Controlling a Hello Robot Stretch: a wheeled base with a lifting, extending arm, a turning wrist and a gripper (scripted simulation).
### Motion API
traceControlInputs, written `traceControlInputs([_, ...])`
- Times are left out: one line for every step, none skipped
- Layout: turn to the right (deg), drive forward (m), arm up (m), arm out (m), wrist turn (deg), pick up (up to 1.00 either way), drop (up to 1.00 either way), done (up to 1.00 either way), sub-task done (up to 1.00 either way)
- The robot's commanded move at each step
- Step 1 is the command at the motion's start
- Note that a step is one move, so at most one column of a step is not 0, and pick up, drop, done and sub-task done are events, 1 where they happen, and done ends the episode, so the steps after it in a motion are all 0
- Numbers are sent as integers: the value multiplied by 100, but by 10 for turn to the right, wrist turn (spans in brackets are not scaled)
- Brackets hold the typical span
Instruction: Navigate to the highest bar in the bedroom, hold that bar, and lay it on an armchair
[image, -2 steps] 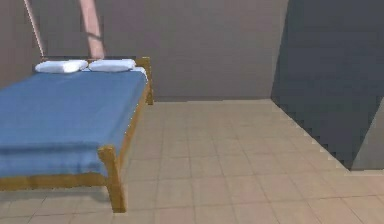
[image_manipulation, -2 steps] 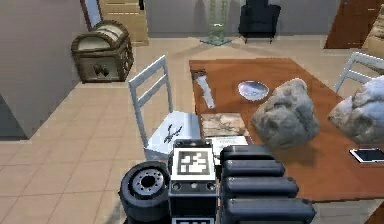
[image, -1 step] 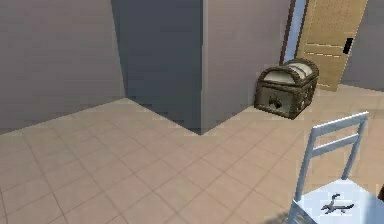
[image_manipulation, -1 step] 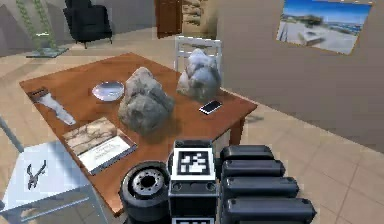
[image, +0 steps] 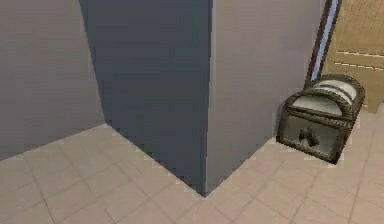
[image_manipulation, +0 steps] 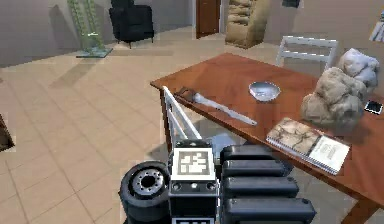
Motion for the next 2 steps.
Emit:
traceControlInputs([270, 0, 0, 0, 0, 0, 0, 0, 0])
traceControlInputs([30, 0, 0, 0, 0, 0, 0, 0, 0])
